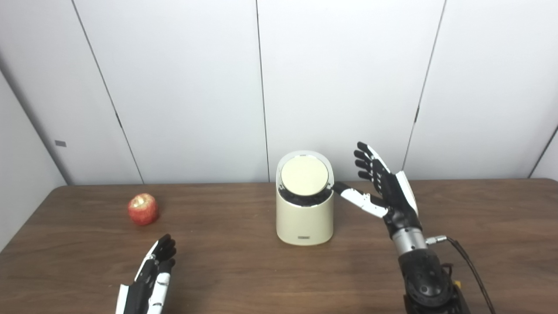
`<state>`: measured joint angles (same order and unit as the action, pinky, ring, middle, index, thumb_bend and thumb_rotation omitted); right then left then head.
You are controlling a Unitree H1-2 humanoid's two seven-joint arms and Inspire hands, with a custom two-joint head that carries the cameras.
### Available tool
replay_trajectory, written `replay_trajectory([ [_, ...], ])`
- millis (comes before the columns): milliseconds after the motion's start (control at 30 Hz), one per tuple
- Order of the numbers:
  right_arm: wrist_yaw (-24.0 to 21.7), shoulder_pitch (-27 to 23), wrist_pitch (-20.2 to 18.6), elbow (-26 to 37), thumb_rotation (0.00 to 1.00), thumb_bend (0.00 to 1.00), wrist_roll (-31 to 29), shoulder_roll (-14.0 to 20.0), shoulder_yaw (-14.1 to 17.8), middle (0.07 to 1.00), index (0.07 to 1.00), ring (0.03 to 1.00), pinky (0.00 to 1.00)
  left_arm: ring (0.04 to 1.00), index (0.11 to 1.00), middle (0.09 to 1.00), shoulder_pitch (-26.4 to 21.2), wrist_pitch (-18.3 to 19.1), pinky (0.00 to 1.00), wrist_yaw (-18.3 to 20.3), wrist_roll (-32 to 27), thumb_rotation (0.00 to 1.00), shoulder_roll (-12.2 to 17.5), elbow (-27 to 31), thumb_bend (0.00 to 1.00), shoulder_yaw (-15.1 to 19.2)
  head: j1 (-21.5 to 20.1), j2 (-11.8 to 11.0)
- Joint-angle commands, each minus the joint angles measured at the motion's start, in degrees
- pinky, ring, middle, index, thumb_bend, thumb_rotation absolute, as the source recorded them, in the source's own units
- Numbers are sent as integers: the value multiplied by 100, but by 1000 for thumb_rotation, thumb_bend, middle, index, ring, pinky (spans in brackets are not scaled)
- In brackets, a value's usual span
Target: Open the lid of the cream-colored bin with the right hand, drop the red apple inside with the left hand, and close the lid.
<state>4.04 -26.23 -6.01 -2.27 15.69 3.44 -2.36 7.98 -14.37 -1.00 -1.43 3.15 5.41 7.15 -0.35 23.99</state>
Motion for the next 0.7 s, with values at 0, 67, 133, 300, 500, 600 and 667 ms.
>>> replay_trajectory([
  [0, -59, -425, 13, 94, 526, 822, 126, 87, -80, 909, 922, 896, 844, 898, 922, 901, 369, 15, 892, -6, -5, 738, -74, -488, 383, -49, -1, 9],
  [67, -81, -585, 67, -27, 526, 832, 209, 154, -167, 907, 927, 900, 833, 899, 925, 903, 374, 11, 896, -7, 5, 745, -73, -482, 381, -60, 6, 26],
  [133, -97, -710, 120, -155, 482, 845, 220, 187, -218, 899, 924, 897, 818, 900, 926, 904, 377, 16, 899, -18, 22, 744, -77, -475, 381, -66, 7, 31],
  [300, -159, -1006, 151, -535, 413, 839, 271, 268, -372, 901, 916, 900, 796, 900, 929, 906, 401, 56, 899, -39, 44, 745, -110, -403, 373, -84, 40, 59],
  [500, -97, -1315, 241, -1080, 387, 815, 566, 369, -581, 901, 910, 878, 767, 896, 921, 903, 434, 163, 887, -93, 57, 728, -163, -305, 392, -80, 47, 93],
  [600, -99, -1391, 245, -1208, 378, 809, 631, 398, -643, 908, 912, 875, 766, 896, 923, 906, 448, 173, 888, -81, 49, 738, -165, -258, 386, -99, 75, 131],
  [667, -100, -1424, 246, -1258, 379, 814, 664, 408, -673, 908, 912, 868, 763, 897, 924, 904, 456, 184, 894, -65, 25, 723, -173, -217, 367, -102, 76, 137],
])
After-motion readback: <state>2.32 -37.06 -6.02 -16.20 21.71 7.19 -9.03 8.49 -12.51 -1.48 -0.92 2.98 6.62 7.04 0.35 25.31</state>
